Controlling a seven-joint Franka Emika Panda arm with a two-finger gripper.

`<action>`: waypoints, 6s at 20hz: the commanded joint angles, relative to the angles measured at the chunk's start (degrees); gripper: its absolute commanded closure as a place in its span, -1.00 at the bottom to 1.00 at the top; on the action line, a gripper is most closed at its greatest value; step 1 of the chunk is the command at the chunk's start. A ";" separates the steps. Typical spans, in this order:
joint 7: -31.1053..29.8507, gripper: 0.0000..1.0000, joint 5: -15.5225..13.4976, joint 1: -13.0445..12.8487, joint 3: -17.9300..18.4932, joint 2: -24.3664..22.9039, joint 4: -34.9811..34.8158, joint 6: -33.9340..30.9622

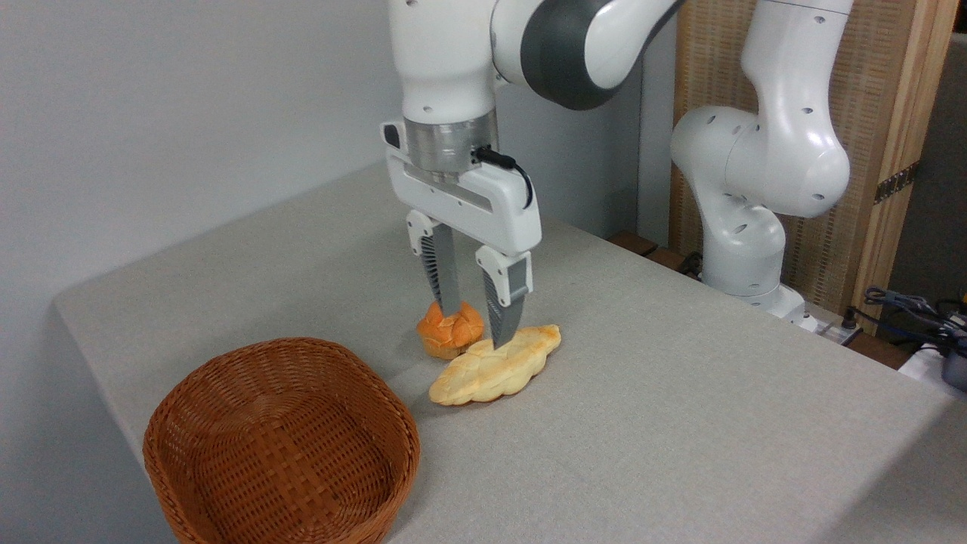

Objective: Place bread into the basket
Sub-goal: 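Lower the open gripper down onto the long golden bread loaf, then close the gripper around the middle of the long bread loaf, then lift the loaf and carry it over the wicker basket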

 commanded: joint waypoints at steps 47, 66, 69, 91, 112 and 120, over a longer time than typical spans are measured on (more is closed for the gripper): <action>11.84 -1.00 2.11 -1.29 0.38 -2.12 -13.48 16.59; 11.93 0.16 5.98 -1.38 0.29 -1.77 -13.39 17.56; 11.93 0.16 5.98 -1.47 0.29 -1.68 -13.39 17.48; 10.08 0.11 -7.46 2.40 0.73 -0.81 2.07 -1.07; -9.25 -0.03 -20.12 2.67 0.64 22.14 35.65 -8.19; -10.57 -0.13 -23.28 2.67 0.64 22.93 36.09 -2.40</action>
